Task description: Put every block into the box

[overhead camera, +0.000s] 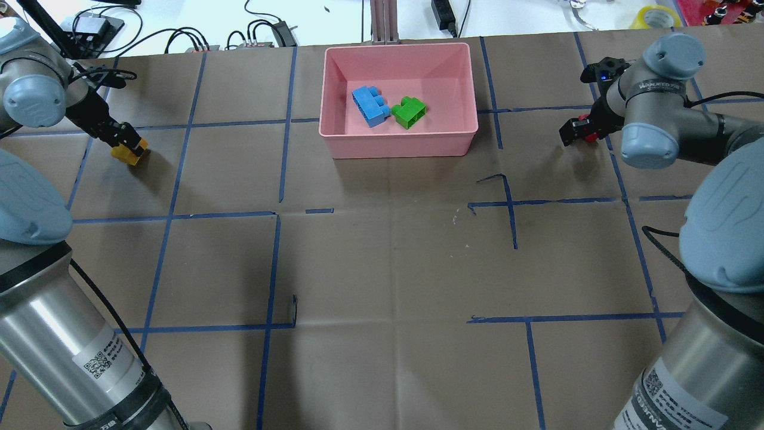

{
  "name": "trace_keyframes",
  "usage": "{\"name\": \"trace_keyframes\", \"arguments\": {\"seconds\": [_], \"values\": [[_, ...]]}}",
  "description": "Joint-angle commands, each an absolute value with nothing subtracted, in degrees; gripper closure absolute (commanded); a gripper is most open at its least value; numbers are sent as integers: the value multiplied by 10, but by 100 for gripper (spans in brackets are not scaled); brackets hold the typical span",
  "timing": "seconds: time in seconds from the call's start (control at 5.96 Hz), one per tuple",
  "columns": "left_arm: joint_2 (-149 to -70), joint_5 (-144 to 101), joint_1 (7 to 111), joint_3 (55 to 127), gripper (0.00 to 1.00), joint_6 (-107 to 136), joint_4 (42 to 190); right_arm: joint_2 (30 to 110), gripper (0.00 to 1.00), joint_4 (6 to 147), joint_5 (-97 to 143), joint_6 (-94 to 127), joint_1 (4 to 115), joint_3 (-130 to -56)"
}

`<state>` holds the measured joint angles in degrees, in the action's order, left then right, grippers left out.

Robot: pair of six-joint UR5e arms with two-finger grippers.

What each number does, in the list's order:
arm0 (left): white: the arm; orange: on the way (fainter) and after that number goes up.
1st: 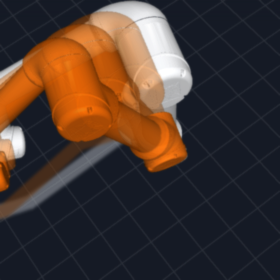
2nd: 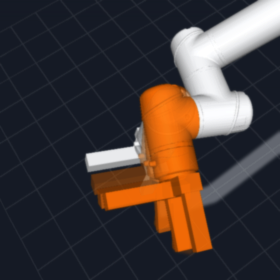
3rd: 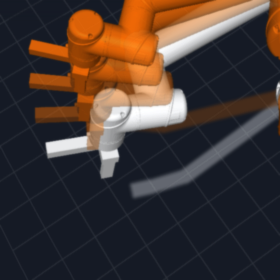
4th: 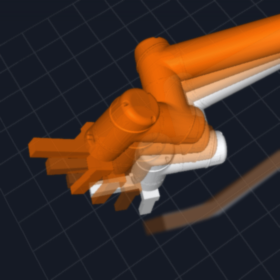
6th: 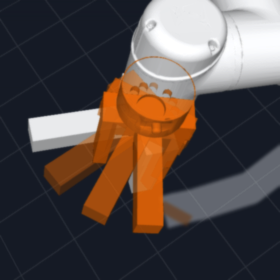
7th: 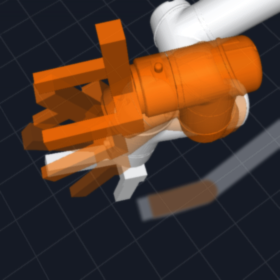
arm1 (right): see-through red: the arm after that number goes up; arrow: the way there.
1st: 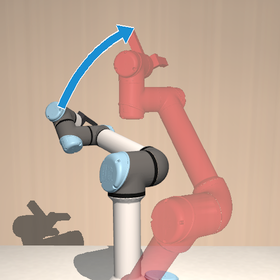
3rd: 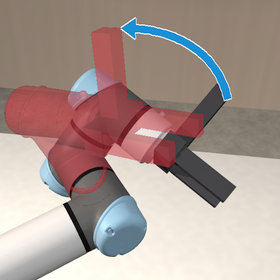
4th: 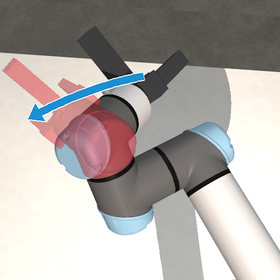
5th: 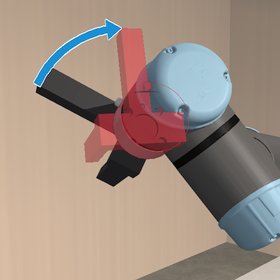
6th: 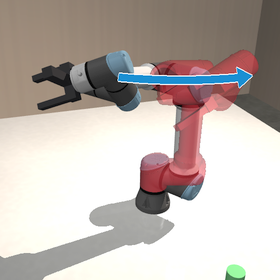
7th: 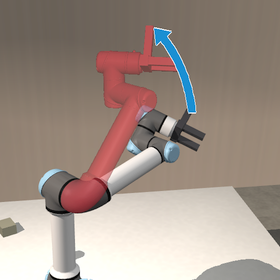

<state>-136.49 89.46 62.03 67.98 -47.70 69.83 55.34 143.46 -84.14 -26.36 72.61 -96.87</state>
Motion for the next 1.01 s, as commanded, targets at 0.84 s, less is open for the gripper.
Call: {"name": "trace_keyframes", "arguments": {"seconds": [0.84], "values": [[-1270,948,793,528,86,-118,886,539,53,1431,-847,-258,725,-936]]}}
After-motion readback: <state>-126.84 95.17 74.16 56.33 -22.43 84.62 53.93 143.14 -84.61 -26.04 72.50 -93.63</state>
